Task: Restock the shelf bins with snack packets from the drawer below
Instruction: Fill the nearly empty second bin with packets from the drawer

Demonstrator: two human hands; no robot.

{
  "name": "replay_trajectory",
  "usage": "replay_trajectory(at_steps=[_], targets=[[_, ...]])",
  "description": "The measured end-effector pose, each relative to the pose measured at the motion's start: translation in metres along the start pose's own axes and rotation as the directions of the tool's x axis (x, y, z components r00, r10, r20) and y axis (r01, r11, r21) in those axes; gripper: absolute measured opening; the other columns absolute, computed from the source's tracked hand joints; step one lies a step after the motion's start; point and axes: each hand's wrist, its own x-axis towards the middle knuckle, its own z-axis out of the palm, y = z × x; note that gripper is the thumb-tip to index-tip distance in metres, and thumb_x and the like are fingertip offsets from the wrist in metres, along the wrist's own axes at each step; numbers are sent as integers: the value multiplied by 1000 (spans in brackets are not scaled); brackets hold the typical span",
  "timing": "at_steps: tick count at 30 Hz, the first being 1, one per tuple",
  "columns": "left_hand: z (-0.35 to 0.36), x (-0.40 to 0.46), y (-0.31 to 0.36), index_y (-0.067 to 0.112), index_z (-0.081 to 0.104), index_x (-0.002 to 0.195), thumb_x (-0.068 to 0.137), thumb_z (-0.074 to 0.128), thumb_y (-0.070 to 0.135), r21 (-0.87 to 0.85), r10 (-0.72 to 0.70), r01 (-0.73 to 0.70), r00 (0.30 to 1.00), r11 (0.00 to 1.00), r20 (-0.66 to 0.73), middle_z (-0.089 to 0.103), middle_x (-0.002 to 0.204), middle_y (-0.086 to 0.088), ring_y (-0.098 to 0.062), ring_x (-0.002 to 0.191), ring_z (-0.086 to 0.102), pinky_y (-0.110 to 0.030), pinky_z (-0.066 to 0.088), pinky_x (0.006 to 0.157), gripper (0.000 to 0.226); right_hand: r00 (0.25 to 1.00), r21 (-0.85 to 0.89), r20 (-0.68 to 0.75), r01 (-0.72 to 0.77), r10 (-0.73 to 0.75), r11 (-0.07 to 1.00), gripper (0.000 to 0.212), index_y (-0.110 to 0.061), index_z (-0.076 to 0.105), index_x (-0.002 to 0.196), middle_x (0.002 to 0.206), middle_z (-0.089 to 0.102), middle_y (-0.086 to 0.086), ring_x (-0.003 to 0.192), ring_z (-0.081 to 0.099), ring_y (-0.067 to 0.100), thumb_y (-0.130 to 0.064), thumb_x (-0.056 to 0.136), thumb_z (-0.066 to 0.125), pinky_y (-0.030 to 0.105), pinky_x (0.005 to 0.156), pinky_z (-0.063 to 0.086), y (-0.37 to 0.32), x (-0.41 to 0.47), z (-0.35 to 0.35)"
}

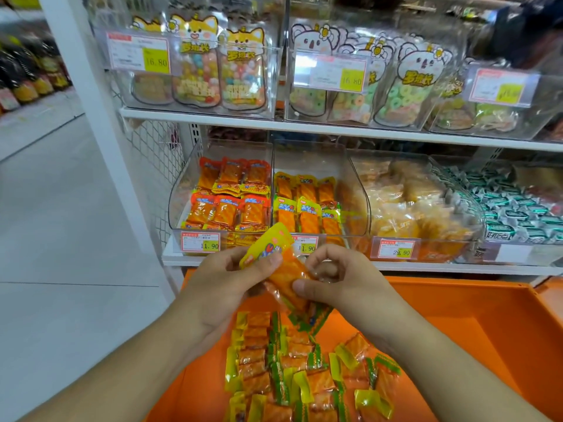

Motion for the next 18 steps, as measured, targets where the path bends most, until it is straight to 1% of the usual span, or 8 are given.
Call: replay_trajectory(at_steps=[2,4,6,8,9,12,15,18], targets=[[4,-3,1,13,77,112,79,84,28,-36,10,-8,998,999,61,78,111,-14,-31,104,74,-45,59,91,37,999,192,-29,-9,14,981,28,-4,62,96,77,68,23,73,70,33,-13,83,86,40,64,58,0,-2,4],[8,-4,0,15,77,112,82,79,19,-31,15,-12,997,999,75,78,110,-14,-32,102,75,-44,60,89,30,998,281,-59,-20,38,960,29,1,60,98,64,64,7,68,70,31,-9,84,83,37,57,57,-1,-5,9],[10,-2,-2,13,77,109,86,78,14,-10,17,-17,999,1000,45,78,107,-14,-33,99,76,-46,60,88,24,996,268,-72,-33,55,963,34,5,56,101,59,60,-2,64,69,29,-9,85,82,38,57,58,-1,-7,15],[11,4,0,10,76,109,88,76,11,50,23,-25,999,998,22,79,103,-12,-32,98,76,-40,62,81,22,993,134,-97,-53,66,990,34,0,59,101,63,63,-5,65,69,19,-17,85,84,34,60,59,-4,-7,15],[11,8,3,10,75,110,88,76,10,83,25,-27,1000,996,18,80,102,-11,-31,97,77,-37,62,78,22,992,5,-120,-45,45,999,30,-6,63,99,68,66,-7,67,68,12,-23,86,84,27,61,57,-7,-5,11],[13,24,13,16,75,112,89,77,12,184,57,-56,998,981,0,80,100,-9,-28,98,77,-44,61,87,23,967,-413,-182,90,-179,906,20,-28,65,105,93,69,-12,88,67,3,-34,91,78,23,75,56,-13,8,-19],[29,46,30,19,74,112,90,78,15,244,100,-93,995,965,-16,81,98,-5,-21,95,78,-45,62,88,23,908,-693,-193,141,-371,707,46,-28,59,133,127,57,-16,118,55,6,-18,91,75,23,101,45,-13,28,-62],[57,83,50,23,74,110,90,80,18,332,157,-143,987,932,-17,81,94,5,-12,91,77,-33,60,84,21,944,-805,-136,71,-300,589,70,-24,45,153,155,42,-8,141,39,11,-12,89,71,8,113,24,-1,46,-93]])
